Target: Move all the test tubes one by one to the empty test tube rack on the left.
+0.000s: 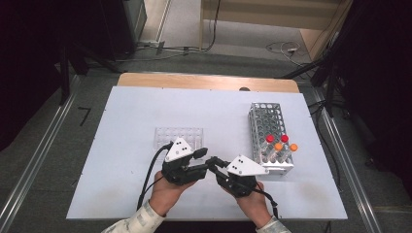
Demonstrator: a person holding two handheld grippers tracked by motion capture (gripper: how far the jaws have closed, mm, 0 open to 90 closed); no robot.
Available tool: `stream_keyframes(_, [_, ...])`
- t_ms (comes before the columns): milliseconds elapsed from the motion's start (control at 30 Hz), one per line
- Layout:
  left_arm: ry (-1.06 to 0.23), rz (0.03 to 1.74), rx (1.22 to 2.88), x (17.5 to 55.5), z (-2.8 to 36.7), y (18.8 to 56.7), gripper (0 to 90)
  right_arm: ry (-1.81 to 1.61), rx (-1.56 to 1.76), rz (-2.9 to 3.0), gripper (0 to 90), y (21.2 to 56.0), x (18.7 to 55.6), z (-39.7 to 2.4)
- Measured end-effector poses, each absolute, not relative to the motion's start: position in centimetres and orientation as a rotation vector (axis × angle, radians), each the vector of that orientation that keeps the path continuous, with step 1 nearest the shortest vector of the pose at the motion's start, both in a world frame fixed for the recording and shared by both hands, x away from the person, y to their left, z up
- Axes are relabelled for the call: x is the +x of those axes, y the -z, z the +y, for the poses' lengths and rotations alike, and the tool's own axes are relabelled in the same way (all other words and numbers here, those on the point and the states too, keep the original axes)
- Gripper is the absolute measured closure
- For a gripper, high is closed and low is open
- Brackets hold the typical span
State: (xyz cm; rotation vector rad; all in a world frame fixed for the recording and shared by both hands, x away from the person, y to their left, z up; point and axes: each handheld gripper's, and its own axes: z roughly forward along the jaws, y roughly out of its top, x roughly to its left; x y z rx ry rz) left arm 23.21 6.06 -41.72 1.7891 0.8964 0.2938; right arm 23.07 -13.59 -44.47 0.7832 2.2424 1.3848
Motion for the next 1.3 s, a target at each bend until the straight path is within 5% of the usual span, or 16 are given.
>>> stream_keyframes(300, [-0.274, 0.892, 1.811, 23.4, 6.0, 42.0, 73.6, -1.378, 0.773, 2.242, 73.6, 44.6, 23.0, -13.5])
stream_keyframes(600, [-0.296, 0.890, 1.803, 23.3, 6.2, 41.9, 77.0, -1.385, 0.771, 2.250, 72.6, 44.5, 22.9, -13.5])
stream_keyframes(933, [-0.283, 0.901, 1.773, 23.4, 7.0, 41.3, 77.1, -1.433, 0.783, 2.318, 45.9, 44.2, 23.1, -14.3])
stream_keyframes(1300, [-0.285, 0.934, 1.735, 23.9, 8.6, 40.8, 77.1, -1.435, 0.824, 2.320, 39.9, 44.0, 23.3, -16.0])
